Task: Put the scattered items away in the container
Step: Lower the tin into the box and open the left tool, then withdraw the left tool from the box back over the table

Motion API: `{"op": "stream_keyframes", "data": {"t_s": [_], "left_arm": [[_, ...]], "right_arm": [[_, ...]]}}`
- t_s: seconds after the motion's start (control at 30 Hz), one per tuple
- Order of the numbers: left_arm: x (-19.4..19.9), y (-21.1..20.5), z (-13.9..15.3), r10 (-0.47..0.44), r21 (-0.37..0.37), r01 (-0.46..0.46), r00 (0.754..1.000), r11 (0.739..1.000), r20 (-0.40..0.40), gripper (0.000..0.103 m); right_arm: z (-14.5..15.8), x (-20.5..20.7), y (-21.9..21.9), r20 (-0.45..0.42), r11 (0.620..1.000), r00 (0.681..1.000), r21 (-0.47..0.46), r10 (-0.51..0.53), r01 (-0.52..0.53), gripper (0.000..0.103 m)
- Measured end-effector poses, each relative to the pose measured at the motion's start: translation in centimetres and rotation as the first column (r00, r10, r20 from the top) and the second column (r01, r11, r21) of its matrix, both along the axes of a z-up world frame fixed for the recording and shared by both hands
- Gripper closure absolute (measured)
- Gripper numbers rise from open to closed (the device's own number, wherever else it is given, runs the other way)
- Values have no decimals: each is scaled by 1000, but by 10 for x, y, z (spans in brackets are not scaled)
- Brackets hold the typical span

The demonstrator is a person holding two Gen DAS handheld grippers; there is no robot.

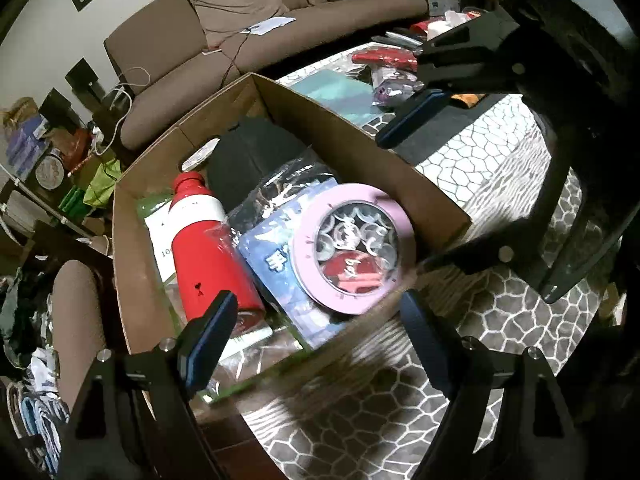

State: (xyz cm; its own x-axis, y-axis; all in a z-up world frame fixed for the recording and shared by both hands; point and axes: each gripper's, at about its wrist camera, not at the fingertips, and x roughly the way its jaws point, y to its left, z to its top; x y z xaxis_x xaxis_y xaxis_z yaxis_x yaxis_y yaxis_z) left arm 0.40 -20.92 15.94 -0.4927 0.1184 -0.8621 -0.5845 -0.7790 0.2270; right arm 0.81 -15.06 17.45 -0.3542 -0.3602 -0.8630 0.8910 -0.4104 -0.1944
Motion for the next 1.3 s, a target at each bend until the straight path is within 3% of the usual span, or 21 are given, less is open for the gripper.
{"op": "stream_keyframes", "data": {"t_s": [0.8,0.93,1.03,1.1,1.2,1.3], "left_arm": [[44,14,9,23,-46,-24,999,999,-37,19],[50,15,11,38,-16,-39,998,999,-45,19],[56,21,9,53,34,-52,998,998,-46,12],[65,34,3,44,19,-42,996,999,-74,6],[76,61,-8,3,24,-2,997,1000,-76,6],[83,94,-16,-28,65,33,997,997,-75,6]], "right_arm": [[17,45,14,-58,998,997,-40,-48,45,25],[21,52,23,-62,996,996,-67,-65,61,25],[21,58,41,-48,987,993,-118,-111,105,24],[18,63,58,-41,979,989,-147,-146,138,24],[13,69,95,-3,960,979,-198,-203,198,14],[5,66,142,48,926,955,-233,-293,296,12]]}}
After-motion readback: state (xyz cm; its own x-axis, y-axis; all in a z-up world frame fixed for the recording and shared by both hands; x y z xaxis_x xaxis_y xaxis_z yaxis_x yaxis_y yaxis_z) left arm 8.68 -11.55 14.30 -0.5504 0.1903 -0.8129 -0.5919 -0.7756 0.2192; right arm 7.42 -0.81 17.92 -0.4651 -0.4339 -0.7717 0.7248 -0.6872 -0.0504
